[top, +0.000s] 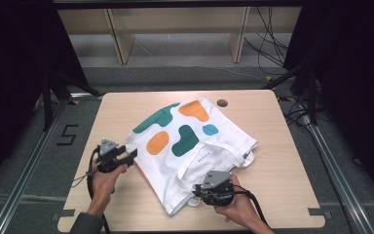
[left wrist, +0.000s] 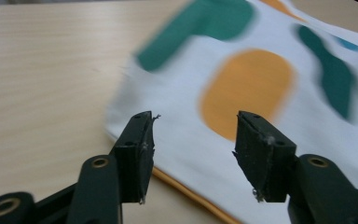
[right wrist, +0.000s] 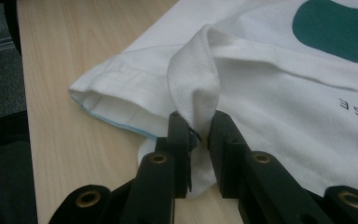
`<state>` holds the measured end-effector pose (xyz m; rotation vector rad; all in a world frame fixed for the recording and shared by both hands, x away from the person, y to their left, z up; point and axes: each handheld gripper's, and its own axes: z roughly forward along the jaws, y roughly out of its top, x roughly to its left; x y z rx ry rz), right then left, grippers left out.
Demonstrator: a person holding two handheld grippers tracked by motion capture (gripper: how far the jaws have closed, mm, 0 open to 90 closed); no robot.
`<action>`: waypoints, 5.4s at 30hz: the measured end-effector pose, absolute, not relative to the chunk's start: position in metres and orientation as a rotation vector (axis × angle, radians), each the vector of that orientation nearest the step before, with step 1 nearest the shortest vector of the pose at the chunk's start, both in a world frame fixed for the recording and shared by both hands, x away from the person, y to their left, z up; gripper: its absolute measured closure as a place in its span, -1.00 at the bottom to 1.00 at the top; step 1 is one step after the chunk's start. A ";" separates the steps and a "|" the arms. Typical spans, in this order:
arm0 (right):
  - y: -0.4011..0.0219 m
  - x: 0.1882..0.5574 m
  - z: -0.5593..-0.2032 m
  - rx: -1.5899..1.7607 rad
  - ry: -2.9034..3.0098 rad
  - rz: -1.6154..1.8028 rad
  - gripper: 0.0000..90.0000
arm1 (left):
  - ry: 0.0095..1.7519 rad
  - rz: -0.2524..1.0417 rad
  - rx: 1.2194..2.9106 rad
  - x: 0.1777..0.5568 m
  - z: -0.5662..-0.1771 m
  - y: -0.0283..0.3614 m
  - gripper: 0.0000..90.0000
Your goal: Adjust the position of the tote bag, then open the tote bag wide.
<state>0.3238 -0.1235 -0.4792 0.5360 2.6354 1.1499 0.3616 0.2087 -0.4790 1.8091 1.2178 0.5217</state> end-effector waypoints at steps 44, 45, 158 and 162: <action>-0.291 0.374 -0.479 1.077 2.322 0.866 0.00 | 0.995 0.748 2.208 0.299 -0.493 0.182 0.56; -0.289 0.376 -0.480 1.078 2.326 0.860 0.00 | 1.012 0.739 2.180 0.301 -0.495 0.183 0.56; -0.280 0.331 -0.403 0.749 2.083 1.133 0.89 | 0.824 0.719 1.811 0.318 -0.411 0.186 0.91; -0.281 0.329 -0.379 0.716 2.029 1.162 0.92 | 0.774 0.744 1.750 0.318 -0.384 0.185 0.91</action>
